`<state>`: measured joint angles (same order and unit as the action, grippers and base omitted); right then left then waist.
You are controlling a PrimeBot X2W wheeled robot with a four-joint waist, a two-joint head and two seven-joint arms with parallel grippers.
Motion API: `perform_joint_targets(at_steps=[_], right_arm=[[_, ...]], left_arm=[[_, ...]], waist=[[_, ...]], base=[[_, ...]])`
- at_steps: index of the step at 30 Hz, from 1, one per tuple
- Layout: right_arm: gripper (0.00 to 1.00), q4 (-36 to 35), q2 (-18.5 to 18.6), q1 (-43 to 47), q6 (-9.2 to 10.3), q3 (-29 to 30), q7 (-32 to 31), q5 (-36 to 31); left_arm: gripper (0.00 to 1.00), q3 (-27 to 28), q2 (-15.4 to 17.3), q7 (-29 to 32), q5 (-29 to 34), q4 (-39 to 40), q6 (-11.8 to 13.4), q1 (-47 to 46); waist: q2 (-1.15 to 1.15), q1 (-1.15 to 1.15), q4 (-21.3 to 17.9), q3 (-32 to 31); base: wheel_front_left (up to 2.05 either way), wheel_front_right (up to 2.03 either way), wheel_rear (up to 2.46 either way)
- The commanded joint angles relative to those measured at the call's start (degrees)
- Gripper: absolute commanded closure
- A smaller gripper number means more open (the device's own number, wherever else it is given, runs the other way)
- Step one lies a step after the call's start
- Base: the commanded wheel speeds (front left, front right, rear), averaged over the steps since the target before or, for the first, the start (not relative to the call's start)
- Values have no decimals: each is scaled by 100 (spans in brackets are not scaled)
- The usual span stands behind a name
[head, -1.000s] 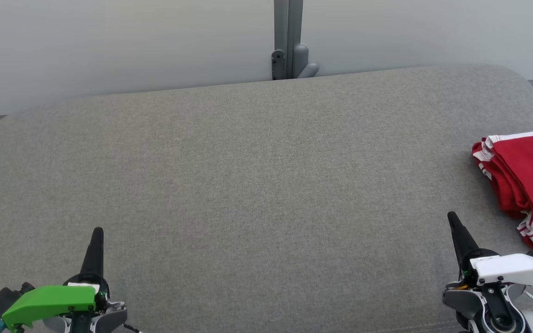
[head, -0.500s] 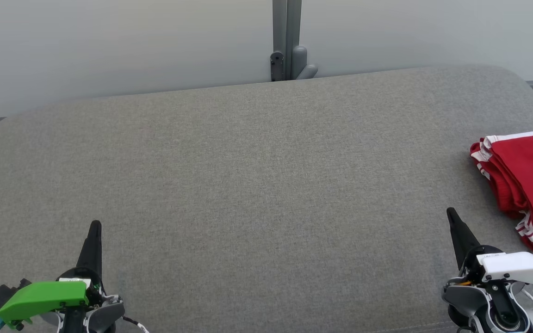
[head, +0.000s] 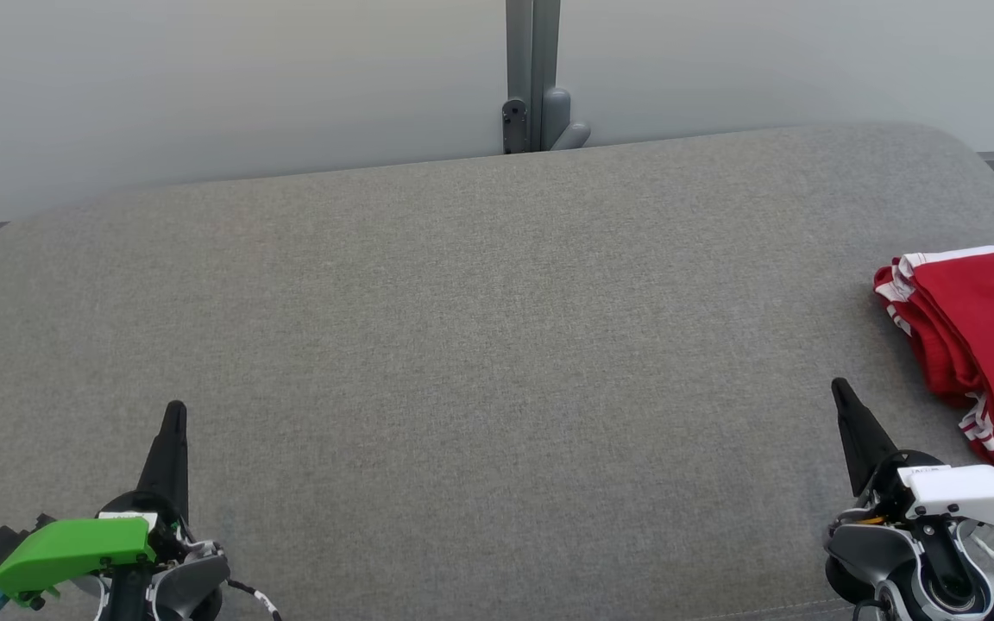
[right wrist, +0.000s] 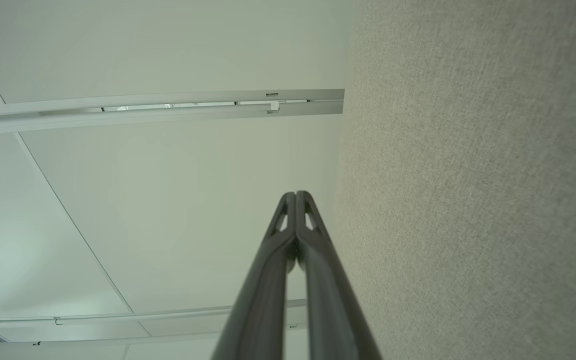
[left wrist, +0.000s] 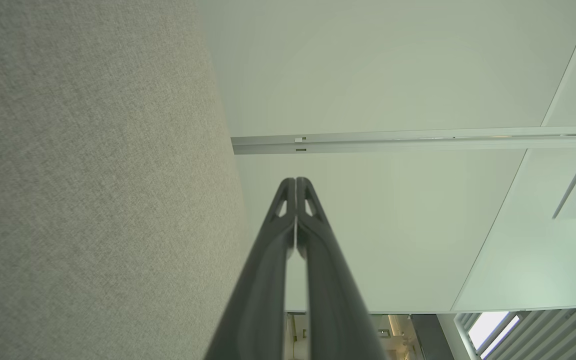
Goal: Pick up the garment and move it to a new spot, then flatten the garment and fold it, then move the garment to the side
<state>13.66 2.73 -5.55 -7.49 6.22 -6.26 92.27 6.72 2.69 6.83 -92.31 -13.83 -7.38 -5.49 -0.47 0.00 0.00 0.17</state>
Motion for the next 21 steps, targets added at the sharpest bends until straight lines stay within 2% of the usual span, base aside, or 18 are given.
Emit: perform_joint_targets(at_steps=[1,21], right_arm=[[100,-20,29,-51,0,13,-21,40],[100,-20,29,-51,0,12,-21,41]], left_arm=[[100,16,38,9,-13,12,-21,-94],[100,17,37,10,-12,12,-21,-92]], waist=[[47,0,0,0],[47,0,0,0]], base=[[0,0,0],[0,0,0]])
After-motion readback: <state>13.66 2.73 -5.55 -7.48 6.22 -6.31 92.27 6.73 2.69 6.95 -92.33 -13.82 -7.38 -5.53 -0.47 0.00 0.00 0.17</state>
